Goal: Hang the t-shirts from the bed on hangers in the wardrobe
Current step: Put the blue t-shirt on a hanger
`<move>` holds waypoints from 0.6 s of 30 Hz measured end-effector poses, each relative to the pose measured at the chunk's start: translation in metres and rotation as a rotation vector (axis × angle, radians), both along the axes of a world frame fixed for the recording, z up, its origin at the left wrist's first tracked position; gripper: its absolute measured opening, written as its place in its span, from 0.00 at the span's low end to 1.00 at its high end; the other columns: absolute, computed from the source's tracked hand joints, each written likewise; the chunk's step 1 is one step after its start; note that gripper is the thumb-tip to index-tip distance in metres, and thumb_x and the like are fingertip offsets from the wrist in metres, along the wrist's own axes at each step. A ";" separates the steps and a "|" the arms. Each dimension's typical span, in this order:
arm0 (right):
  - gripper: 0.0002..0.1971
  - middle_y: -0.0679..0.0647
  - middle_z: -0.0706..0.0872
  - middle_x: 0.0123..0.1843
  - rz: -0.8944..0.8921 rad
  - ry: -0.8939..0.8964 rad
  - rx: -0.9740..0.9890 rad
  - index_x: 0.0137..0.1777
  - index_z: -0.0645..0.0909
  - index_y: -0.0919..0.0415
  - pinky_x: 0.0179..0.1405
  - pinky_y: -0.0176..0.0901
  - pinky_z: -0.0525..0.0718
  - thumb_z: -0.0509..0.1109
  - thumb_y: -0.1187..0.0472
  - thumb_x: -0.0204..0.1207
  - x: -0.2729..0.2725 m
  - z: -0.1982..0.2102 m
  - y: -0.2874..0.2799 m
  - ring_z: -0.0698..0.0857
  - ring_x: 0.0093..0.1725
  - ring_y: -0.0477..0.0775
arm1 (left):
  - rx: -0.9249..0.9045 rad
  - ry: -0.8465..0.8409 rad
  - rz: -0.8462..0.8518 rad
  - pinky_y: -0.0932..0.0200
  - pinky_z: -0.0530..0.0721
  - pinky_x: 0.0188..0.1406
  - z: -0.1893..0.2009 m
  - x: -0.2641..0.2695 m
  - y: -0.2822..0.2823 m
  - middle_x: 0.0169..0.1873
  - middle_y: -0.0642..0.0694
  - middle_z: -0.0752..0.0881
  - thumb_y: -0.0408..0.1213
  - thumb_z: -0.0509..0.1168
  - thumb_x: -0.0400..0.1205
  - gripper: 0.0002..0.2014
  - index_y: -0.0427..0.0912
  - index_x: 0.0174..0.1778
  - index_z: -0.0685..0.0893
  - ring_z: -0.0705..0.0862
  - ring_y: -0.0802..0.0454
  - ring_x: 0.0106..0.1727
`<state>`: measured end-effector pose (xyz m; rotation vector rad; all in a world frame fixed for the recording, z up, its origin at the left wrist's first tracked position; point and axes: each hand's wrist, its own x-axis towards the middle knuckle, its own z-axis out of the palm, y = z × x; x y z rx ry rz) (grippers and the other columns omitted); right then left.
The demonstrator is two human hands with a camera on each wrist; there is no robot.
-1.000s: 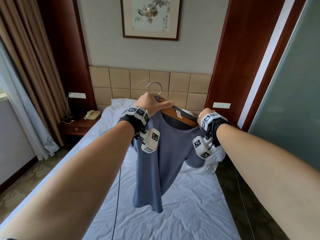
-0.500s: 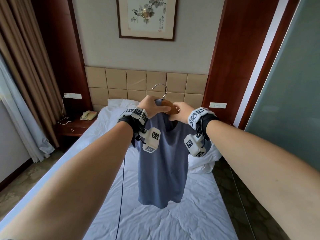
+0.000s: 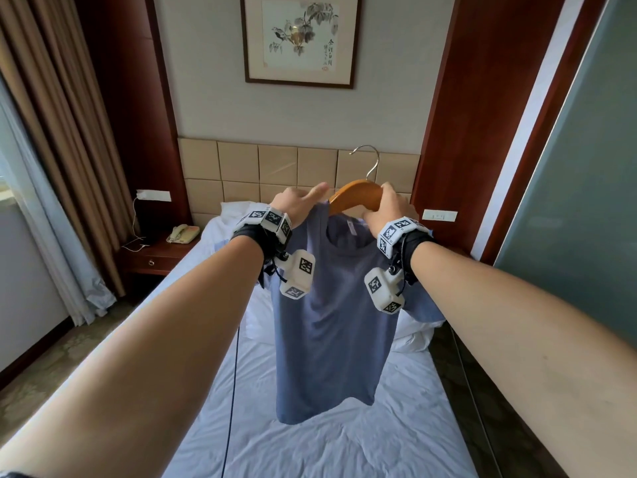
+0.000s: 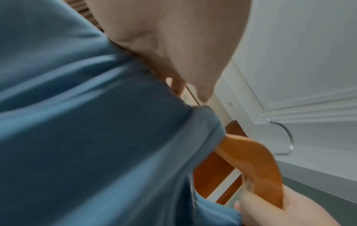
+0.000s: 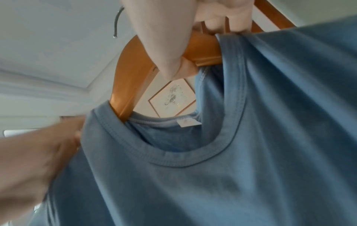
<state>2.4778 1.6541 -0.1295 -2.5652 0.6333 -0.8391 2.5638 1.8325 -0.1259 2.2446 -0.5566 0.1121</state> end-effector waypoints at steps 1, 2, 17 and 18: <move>0.16 0.59 0.87 0.53 -0.029 -0.022 0.021 0.59 0.75 0.58 0.46 0.52 0.81 0.72 0.55 0.76 -0.001 0.000 -0.004 0.87 0.52 0.67 | 0.038 0.024 0.064 0.54 0.77 0.47 -0.002 0.003 0.005 0.42 0.42 0.85 0.69 0.52 0.82 0.33 0.40 0.46 0.86 0.81 0.44 0.43; 0.15 0.59 0.87 0.54 -0.054 -0.040 0.036 0.59 0.75 0.60 0.46 0.51 0.81 0.72 0.56 0.76 -0.003 0.001 -0.007 0.87 0.53 0.68 | 0.068 0.043 0.094 0.53 0.78 0.49 -0.004 0.006 0.009 0.45 0.40 0.86 0.66 0.53 0.83 0.32 0.39 0.47 0.86 0.82 0.41 0.46; 0.14 0.62 0.86 0.58 -0.236 -0.140 0.213 0.60 0.74 0.62 0.51 0.53 0.82 0.69 0.64 0.76 -0.019 0.000 -0.027 0.86 0.57 0.69 | -0.191 0.169 0.180 0.54 0.83 0.55 -0.023 0.022 0.029 0.42 0.41 0.86 0.57 0.62 0.83 0.19 0.45 0.48 0.88 0.85 0.42 0.48; 0.13 0.62 0.86 0.58 -0.232 -0.144 0.216 0.60 0.74 0.62 0.49 0.52 0.81 0.68 0.64 0.76 -0.018 0.000 -0.025 0.87 0.57 0.68 | -0.247 0.163 0.185 0.55 0.82 0.52 -0.024 0.022 0.028 0.39 0.43 0.86 0.56 0.63 0.83 0.17 0.45 0.45 0.87 0.84 0.44 0.46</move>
